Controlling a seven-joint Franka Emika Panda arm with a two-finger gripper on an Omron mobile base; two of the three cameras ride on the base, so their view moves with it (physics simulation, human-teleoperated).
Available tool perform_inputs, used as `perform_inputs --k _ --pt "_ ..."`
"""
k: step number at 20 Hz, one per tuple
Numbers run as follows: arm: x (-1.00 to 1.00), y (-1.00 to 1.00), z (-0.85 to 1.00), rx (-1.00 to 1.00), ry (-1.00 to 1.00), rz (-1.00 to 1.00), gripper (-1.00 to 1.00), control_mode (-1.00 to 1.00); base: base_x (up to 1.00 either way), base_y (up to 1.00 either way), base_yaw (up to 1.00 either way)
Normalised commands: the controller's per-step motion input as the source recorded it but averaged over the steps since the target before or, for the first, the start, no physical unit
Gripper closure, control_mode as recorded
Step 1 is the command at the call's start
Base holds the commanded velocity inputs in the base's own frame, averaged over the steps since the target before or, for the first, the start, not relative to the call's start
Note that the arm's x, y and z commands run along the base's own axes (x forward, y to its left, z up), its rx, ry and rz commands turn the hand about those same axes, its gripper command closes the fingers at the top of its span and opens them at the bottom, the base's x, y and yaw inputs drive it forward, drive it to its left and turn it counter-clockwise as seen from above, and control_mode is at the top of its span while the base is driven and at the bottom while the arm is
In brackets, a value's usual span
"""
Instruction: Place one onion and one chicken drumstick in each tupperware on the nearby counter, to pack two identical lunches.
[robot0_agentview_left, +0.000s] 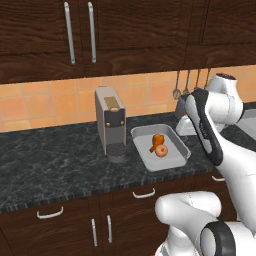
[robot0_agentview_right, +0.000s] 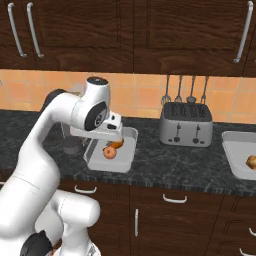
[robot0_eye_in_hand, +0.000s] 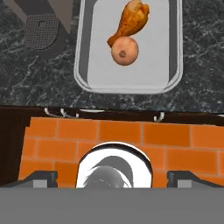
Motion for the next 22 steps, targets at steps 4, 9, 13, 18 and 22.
perform_inputs --k 4,9,13,18,22 --pt "-1.00 0.29 1.00 0.01 0.00 0.08 -1.00 -1.00 0.00 0.00 0.00" --pt "-1.00 0.59 0.75 0.00 -0.02 -0.01 -1.00 -1.00 0.00 0.00 0.00" --pt "-0.96 0.46 0.74 -0.01 -0.08 0.00 -1.00 -1.00 0.00 0.00 0.00" --pt "-0.85 0.06 0.58 -0.03 -0.18 -0.06 -1.00 -1.00 0.00 0.00 0.00" --pt "-0.78 0.00 0.18 0.00 -0.11 -0.03 -1.00 -1.00 0.00 0.00 0.00"
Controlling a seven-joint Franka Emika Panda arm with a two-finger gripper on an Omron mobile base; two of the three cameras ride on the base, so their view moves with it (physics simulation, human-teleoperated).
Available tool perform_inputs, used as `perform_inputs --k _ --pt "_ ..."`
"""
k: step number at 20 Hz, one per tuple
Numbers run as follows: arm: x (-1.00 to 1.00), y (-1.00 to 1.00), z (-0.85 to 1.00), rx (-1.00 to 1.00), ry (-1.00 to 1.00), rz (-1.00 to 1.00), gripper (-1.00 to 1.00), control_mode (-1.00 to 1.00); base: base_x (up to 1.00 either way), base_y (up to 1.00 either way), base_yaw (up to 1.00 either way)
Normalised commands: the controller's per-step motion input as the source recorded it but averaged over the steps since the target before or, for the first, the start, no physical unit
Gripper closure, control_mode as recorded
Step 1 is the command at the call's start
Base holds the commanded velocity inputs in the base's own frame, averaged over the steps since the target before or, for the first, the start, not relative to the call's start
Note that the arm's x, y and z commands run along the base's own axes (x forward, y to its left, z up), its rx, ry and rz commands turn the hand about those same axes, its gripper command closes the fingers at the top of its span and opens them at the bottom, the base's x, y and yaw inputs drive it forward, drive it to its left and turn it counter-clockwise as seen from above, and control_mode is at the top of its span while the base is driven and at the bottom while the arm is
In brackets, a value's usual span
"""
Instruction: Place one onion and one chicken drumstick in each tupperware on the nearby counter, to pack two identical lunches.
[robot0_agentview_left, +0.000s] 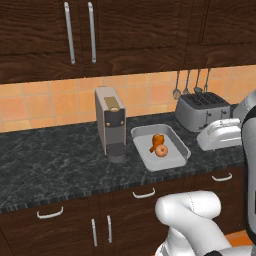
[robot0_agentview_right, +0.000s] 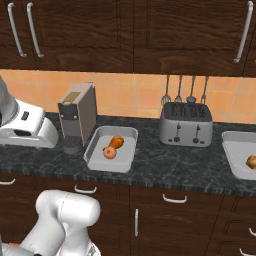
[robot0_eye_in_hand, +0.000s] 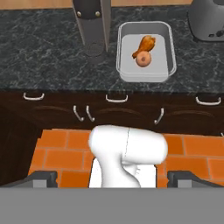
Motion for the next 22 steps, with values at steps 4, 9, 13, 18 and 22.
perform_inputs --k 4,9,13,18,22 --pt "-0.20 0.10 0.02 0.00 -0.01 0.00 -1.00 -1.00 0.00 0.00 0.00" --pt "-0.02 0.02 0.00 0.00 0.00 0.00 -1.00 1.00 -0.22 0.01 0.00" --pt "0.00 0.00 0.00 0.00 0.00 0.00 -1.00 1.00 -0.88 -0.30 0.00" --pt "0.00 0.00 0.00 0.00 0.00 0.00 -1.00 1.00 -0.48 -0.77 0.00" --pt "0.00 0.00 0.00 0.00 0.00 0.00 -1.00 1.00 -0.13 -1.00 0.00"
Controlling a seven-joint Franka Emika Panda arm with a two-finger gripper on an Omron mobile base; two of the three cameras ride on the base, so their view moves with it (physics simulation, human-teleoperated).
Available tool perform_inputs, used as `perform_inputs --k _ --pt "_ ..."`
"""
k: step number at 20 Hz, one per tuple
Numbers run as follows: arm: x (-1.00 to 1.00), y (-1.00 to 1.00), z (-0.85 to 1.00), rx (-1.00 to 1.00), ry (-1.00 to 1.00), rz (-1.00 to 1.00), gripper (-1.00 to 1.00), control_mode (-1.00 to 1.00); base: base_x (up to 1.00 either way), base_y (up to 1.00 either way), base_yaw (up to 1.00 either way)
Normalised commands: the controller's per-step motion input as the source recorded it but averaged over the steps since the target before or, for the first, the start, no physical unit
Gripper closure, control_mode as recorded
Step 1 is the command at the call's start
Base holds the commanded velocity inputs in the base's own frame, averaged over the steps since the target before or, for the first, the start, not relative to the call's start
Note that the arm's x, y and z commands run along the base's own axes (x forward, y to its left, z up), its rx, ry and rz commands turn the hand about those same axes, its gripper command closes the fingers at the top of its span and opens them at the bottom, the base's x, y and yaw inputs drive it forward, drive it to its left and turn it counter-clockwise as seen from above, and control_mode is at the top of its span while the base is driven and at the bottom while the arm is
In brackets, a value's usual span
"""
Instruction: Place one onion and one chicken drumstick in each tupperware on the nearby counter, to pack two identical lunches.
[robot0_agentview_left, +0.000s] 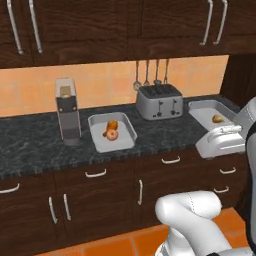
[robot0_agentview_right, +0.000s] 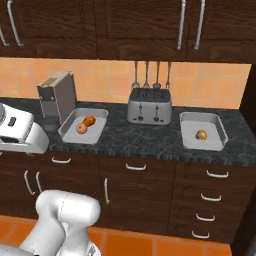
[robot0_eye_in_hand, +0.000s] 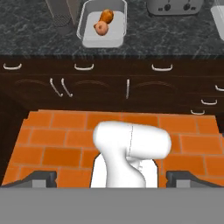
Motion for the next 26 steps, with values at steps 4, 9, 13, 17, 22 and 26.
perform_inputs --k 4,9,13,17,22,26 --pt "0.00 0.00 0.00 0.00 0.00 0.00 -1.00 1.00 0.03 -1.00 0.00" --pt "0.00 0.00 0.00 0.00 0.00 0.00 -1.00 1.00 0.03 -1.00 0.08" --pt "0.00 0.00 0.00 0.00 0.00 0.00 -1.00 1.00 0.00 -1.00 0.14" --pt "0.00 0.00 0.00 0.00 0.00 0.00 -1.00 1.00 0.08 -1.00 0.13" --pt "0.00 0.00 0.00 0.00 0.00 0.00 -1.00 1.00 0.00 -1.00 0.06" --pt "0.00 0.00 0.00 0.00 0.00 0.00 -1.00 1.00 0.00 -0.88 0.00"
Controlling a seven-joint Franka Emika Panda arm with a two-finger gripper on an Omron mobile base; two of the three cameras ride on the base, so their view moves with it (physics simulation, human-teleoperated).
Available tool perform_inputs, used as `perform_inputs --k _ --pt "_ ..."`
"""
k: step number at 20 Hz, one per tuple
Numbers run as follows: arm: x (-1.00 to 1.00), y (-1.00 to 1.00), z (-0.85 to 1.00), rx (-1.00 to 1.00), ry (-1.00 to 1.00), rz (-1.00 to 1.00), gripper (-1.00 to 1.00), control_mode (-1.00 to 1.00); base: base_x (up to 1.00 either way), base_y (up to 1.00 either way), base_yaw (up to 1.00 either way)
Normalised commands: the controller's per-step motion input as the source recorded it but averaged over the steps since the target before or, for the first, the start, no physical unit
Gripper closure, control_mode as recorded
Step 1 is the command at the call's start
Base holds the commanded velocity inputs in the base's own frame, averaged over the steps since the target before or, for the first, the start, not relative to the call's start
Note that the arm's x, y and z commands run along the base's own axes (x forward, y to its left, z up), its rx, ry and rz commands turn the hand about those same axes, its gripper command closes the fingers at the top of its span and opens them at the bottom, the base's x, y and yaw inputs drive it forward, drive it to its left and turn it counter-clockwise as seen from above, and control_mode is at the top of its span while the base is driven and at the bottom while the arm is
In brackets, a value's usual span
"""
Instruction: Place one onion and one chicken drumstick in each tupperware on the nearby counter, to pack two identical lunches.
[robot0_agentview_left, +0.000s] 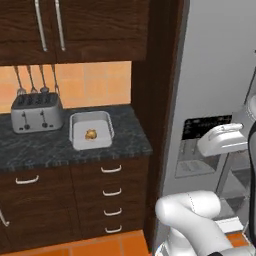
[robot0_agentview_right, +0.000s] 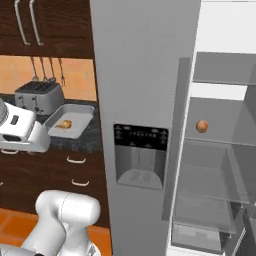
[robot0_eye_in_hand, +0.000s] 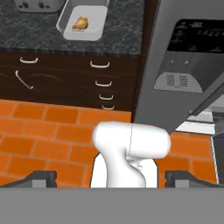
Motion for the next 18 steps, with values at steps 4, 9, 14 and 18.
perform_inputs --k 4,9,14,18 --pt "0.00 0.00 0.00 0.00 0.00 0.00 -1.00 1.00 0.00 -0.77 0.00" --pt "0.00 0.00 0.00 0.00 0.00 0.00 -1.00 1.00 0.08 -0.68 0.00" --pt "0.00 0.00 0.00 0.00 0.00 0.00 -1.00 1.00 0.11 -0.62 0.01" --pt "0.00 0.00 0.00 0.00 0.00 0.00 -1.00 1.00 0.24 -0.55 0.04"
